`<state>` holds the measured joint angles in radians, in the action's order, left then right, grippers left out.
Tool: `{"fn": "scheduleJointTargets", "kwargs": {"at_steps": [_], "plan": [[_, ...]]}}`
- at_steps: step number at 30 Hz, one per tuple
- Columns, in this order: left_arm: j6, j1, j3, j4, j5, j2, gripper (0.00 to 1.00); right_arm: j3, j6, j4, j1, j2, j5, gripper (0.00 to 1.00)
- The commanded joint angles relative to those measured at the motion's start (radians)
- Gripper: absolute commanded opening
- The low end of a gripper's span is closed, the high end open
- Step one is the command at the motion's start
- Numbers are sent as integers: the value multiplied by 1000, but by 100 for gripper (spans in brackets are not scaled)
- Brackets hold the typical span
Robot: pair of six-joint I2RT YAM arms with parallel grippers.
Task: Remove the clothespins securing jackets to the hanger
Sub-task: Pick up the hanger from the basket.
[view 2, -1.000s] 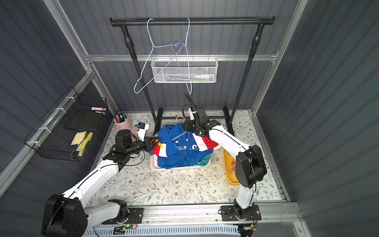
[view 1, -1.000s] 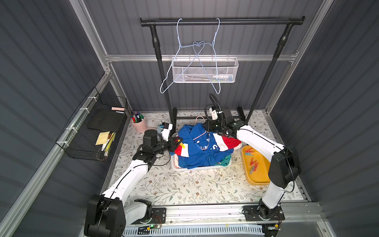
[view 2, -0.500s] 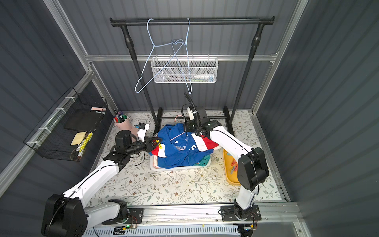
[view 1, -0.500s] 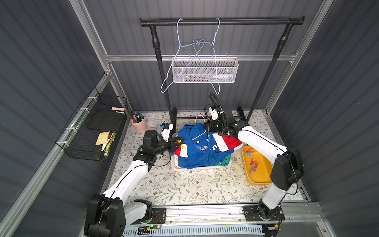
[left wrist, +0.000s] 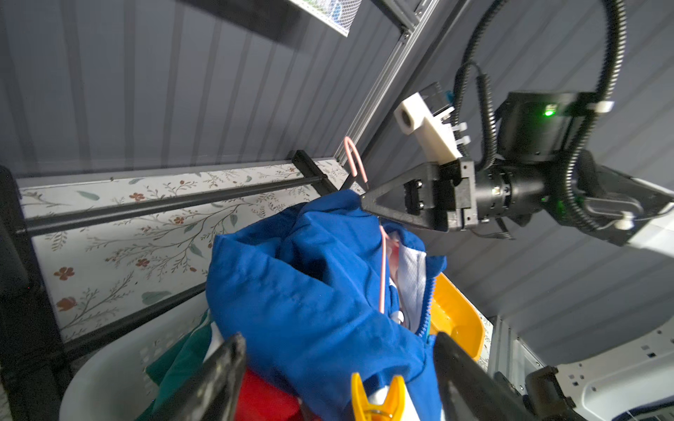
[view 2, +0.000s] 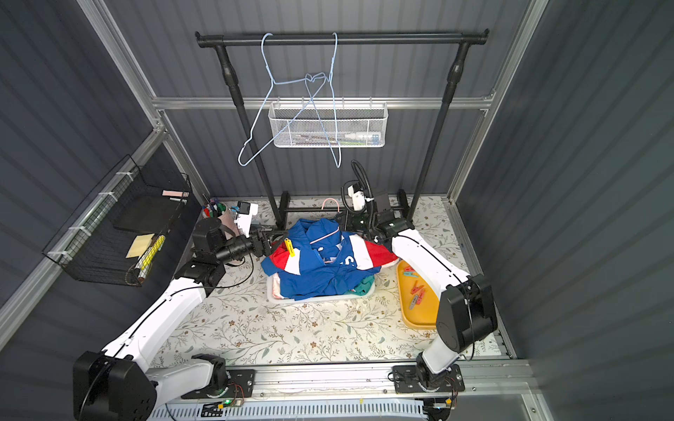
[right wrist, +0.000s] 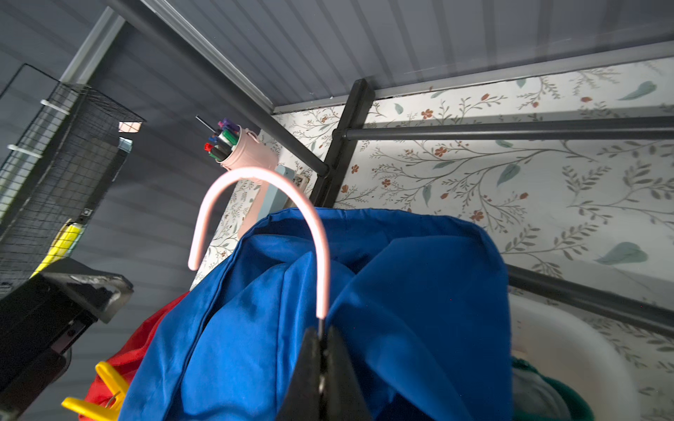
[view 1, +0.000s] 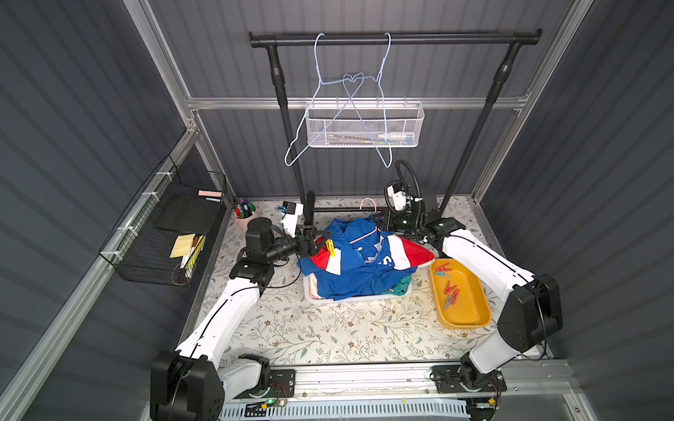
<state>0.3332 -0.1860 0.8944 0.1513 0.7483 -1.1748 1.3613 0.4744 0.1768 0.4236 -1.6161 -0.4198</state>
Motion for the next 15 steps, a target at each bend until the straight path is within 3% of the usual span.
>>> {"fn": "scheduleJointTargets", "kwargs": {"at_steps": [1,15], "plan": [[-63,5,57,33,110,-18,82,-6,-10,-54,-20,21,-89,0],[-192,-44,46,-106,50,-1,75,31,-49,-69,-50,-14,-200,0]]}}
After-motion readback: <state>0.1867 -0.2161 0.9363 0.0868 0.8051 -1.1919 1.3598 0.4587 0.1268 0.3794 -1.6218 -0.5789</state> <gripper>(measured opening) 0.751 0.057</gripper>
